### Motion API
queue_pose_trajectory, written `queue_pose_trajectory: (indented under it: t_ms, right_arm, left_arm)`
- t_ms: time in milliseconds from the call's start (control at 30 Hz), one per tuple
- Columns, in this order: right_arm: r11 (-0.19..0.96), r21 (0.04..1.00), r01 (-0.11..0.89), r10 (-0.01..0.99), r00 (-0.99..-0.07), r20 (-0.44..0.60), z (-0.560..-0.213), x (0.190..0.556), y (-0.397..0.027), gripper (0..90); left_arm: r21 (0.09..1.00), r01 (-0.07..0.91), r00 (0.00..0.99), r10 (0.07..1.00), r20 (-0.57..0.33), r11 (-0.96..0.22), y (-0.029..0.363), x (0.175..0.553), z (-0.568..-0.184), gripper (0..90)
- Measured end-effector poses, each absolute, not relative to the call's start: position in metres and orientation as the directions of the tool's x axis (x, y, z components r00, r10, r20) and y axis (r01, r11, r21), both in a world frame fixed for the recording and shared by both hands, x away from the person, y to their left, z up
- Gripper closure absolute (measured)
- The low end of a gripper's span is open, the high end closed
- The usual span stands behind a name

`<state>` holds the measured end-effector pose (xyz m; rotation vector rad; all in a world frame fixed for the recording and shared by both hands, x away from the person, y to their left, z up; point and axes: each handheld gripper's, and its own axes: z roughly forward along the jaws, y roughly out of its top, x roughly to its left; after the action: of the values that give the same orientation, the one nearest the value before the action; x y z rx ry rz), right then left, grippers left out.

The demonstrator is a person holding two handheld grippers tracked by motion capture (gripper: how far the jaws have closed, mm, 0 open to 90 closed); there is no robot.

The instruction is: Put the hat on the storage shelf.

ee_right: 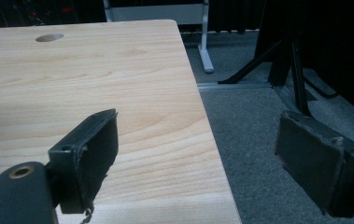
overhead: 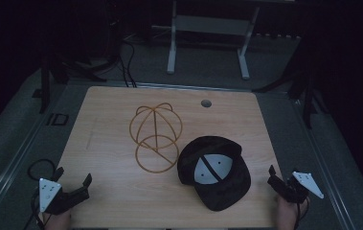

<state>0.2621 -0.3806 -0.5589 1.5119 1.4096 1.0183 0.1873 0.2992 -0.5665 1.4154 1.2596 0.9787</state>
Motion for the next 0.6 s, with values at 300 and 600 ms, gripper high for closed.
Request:
queue_pose_trajectory:
  t_ms: [300,600]
  right_arm:
    - [-0.045,0.927,0.373,0.999,0.001,0.048,-0.559,0.265,-0.382,15.1]
    - [-0.07,0.902,0.426,0.983,-0.126,0.136,-0.547,0.269,-0.39,13.4]
  left_arm:
    - [0.976,0.219,0.173,0.983,-0.057,0.018,0.3,0.184,-0.565,2.3]
    - [0.971,0.235,0.285,0.951,-0.12,0.052,0.287,0.18,-0.557,2.3]
